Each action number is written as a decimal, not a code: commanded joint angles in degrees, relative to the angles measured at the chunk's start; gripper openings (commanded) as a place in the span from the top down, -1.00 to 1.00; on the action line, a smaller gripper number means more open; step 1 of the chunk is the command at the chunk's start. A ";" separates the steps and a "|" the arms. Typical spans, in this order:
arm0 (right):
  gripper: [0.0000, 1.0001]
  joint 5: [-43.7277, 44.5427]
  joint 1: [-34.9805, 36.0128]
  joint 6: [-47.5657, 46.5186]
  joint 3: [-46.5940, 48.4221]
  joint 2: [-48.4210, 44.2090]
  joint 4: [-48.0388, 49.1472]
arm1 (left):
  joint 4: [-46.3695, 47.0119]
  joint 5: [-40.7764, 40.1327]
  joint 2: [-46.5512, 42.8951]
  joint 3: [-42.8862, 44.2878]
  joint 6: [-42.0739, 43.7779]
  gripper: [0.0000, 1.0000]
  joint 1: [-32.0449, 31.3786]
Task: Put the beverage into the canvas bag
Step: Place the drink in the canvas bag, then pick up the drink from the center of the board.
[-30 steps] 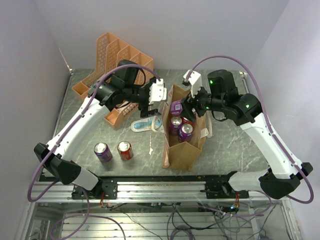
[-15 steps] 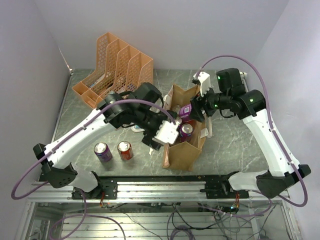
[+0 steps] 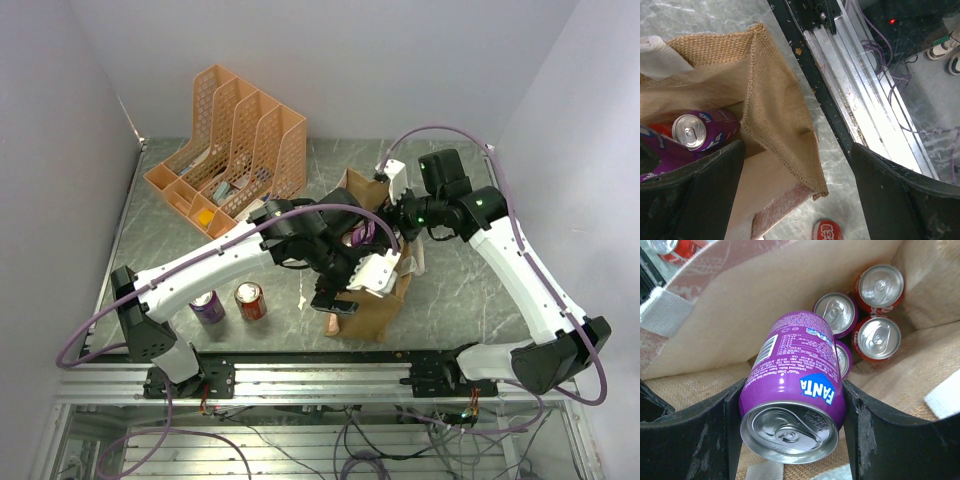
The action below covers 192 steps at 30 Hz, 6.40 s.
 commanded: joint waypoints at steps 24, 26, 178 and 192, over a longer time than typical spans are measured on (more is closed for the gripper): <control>1.00 -9.49 -2.76 -8.55 -3.30 -0.39 -2.90 | -2.72 -7.29 4.40 -5.45 10.18 0.78 -10.81; 1.00 -10.50 -2.76 -10.21 -3.18 0.80 -4.34 | -3.21 -7.52 5.04 -4.46 10.57 0.78 -10.91; -1.00 29.51 -6.61 -7.65 31.17 8.95 -6.62 | 5.08 -26.36 -24.25 -7.54 -17.56 -0.98 24.17; -1.00 14.18 -21.20 -9.52 41.53 12.15 -11.41 | 0.25 -27.42 -30.19 -33.12 -19.94 -0.98 27.46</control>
